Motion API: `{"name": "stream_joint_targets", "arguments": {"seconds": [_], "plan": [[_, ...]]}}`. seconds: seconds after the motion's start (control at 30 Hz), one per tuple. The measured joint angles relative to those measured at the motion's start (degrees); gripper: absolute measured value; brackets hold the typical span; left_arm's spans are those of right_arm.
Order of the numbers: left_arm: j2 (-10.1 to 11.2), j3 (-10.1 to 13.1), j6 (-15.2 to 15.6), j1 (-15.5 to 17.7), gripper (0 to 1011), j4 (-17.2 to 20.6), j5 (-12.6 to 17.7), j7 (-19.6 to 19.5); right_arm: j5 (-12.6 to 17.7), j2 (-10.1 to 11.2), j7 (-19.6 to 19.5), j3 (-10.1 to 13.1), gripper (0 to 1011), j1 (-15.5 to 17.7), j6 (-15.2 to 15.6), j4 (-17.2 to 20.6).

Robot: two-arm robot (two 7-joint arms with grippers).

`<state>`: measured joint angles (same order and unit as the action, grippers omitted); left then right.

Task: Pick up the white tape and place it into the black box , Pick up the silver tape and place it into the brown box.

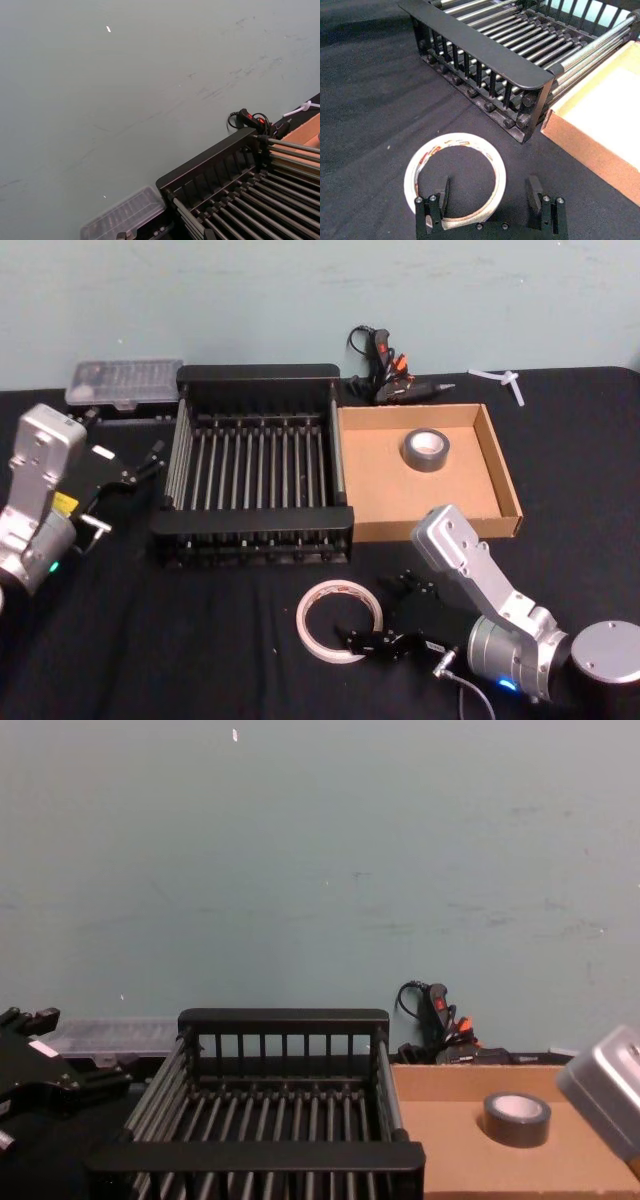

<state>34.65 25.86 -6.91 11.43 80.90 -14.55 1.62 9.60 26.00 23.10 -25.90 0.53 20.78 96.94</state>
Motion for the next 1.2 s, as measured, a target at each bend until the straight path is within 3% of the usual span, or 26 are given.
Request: {"name": "stream_joint_targets", "arguments": {"seconds": [0.13, 0.37, 1.07, 1.2], "plan": [[0.0, 0.0, 0.0, 0.0, 1001, 0.0, 0.0, 0.0, 0.0, 0.0, 0.0, 0.0, 985, 0.0, 0.0, 0.0], [0.0, 0.0, 0.0, 0.0, 1001, 0.0, 0.0, 0.0, 0.0, 0.0, 0.0, 0.0, 834, 0.0, 0.0, 0.0], [0.0, 0.0, 0.0, 0.0, 1001, 0.0, 0.0, 0.0, 0.1, 0.0, 0.1, 0.1, 145, 0.0, -0.1, 0.1], [0.0, 0.0, 0.0, 0.0, 1001, 0.0, 0.0, 0.0, 0.1, 0.0, 0.1, 0.1, 109, 0.0, -0.1, 0.1]]}}
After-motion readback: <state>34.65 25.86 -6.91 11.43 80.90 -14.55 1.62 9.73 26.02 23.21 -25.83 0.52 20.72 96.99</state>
